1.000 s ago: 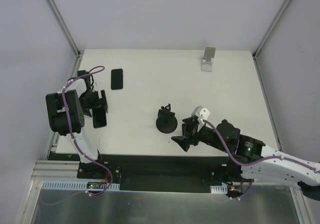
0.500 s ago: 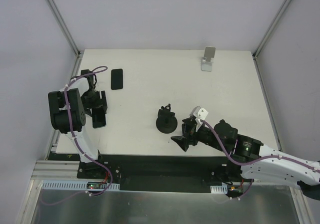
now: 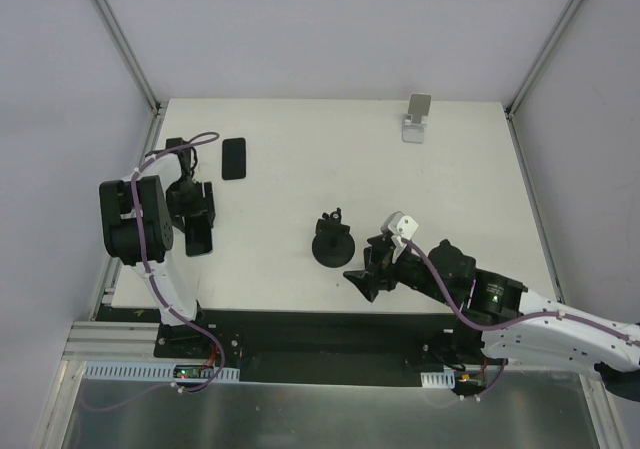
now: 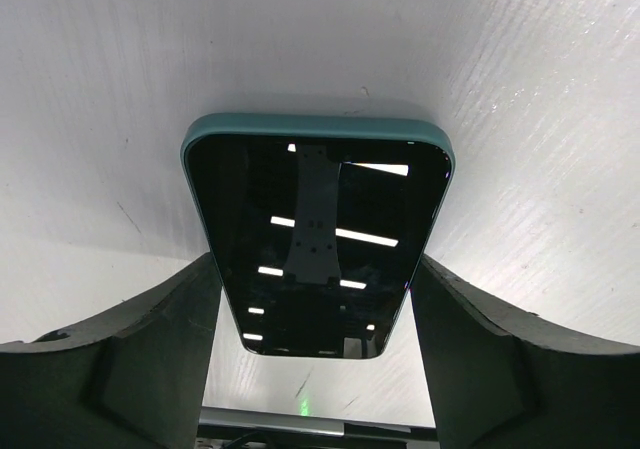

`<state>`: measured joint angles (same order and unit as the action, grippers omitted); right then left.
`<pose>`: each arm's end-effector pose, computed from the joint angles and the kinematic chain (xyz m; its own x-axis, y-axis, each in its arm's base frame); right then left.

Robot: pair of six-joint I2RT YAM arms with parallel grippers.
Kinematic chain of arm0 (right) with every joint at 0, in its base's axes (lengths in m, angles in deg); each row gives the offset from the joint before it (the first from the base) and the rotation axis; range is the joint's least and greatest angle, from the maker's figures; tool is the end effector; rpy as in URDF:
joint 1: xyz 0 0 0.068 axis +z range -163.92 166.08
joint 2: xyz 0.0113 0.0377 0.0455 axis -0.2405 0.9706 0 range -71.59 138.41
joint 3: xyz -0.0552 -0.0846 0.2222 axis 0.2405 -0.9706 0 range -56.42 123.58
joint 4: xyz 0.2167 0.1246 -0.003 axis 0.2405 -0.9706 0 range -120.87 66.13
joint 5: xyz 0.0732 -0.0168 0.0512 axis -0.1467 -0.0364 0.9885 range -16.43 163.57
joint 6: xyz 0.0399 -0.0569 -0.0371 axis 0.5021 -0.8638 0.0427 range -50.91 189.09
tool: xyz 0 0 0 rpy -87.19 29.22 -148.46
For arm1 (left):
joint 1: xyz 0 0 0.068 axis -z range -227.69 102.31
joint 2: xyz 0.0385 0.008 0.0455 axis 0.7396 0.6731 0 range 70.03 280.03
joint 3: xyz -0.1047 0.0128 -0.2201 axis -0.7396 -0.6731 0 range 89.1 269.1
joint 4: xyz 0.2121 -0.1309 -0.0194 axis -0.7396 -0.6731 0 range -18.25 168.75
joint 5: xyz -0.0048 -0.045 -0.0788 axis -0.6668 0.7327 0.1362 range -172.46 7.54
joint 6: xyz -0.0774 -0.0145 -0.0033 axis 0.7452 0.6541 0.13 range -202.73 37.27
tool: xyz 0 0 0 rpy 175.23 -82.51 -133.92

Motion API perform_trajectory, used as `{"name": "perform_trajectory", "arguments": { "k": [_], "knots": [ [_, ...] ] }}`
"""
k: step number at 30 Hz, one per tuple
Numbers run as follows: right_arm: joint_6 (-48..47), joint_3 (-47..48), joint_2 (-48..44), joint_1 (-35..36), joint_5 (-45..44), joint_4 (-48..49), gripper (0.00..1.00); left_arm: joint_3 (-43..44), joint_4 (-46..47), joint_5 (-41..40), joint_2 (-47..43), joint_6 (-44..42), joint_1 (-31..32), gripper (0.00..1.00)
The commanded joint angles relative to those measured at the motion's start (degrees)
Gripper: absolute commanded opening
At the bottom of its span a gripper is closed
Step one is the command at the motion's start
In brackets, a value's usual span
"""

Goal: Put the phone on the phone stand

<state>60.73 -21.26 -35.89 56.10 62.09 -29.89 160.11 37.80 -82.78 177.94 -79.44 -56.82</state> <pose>0.0819 0.1857 0.2920 0.0855 -0.1820 -0.9796 -0.8500 0.4996 -0.1670 0.3394 0.0549 0.1061 -0.9545 -0.2114 -0.2103 -0.2149 0.9766 -0.0065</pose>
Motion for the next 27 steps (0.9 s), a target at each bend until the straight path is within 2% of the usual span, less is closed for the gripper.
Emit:
{"name": "perform_trajectory", "arguments": {
  "k": [1,2,6,17,27],
  "knots": [
    [1.2,3.5,0.5,0.2,-1.0,0.8,0.97,-0.5,0.0,-2.1,2.3,-0.7,1.1,0.27],
    [1.8,3.8,1.1,0.2,-1.1,0.6,0.97,-0.5,0.1,-1.9,1.8,-0.4,1.0,0.18],
    [3.7,6.1,3.5,0.3,-3.9,-1.4,0.97,-1.3,0.5,-1.4,-2.3,1.4,1.6,0.00],
    [7.0,13.9,11.9,-0.4,-6.7,-6.5,0.97,-5.3,4.6,0.2,-16.0,5.7,4.1,0.00],
    [10.9,22.0,20.3,-2.3,-4.6,-7.8,0.97,-8.7,10.4,8.8,-30.1,5.1,6.6,0.00]
  ]
}}
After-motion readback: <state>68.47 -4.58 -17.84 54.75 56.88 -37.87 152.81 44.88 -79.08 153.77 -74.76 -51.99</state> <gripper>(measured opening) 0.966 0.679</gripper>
